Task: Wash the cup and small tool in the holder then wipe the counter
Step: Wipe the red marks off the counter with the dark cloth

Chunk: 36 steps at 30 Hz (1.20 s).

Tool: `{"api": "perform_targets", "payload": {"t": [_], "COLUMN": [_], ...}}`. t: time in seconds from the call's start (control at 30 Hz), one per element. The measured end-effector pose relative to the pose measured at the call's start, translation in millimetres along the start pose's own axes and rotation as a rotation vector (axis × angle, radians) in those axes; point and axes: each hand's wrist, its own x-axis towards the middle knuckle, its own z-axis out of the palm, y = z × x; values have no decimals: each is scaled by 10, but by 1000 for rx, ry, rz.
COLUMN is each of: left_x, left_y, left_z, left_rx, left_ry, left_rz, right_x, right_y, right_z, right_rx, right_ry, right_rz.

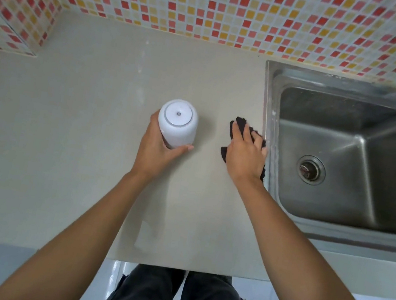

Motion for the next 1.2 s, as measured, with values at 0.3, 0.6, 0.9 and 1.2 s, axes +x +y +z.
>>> {"api": "perform_targets", "payload": {"t": [0.3,0.6,0.9,1.2], "left_x": [-415,-372,97,311], "left_y": [-123,642,1662,2760], "left_z": [53,715,1290,1953], "left_rx": [221,62,231,153], "left_ry": [115,-323,-408,-426], "left_rz": [-210,-98,276,321], "right_x": [-219,-289,-134,134], "right_y": [47,115,1271,2381], "right_z": [-278,-688,-1388,-2284], "right_rx": [355,750,724,984], "right_ry": [28,-101,-166,-105], "right_rz": [116,390,195,-113]}}
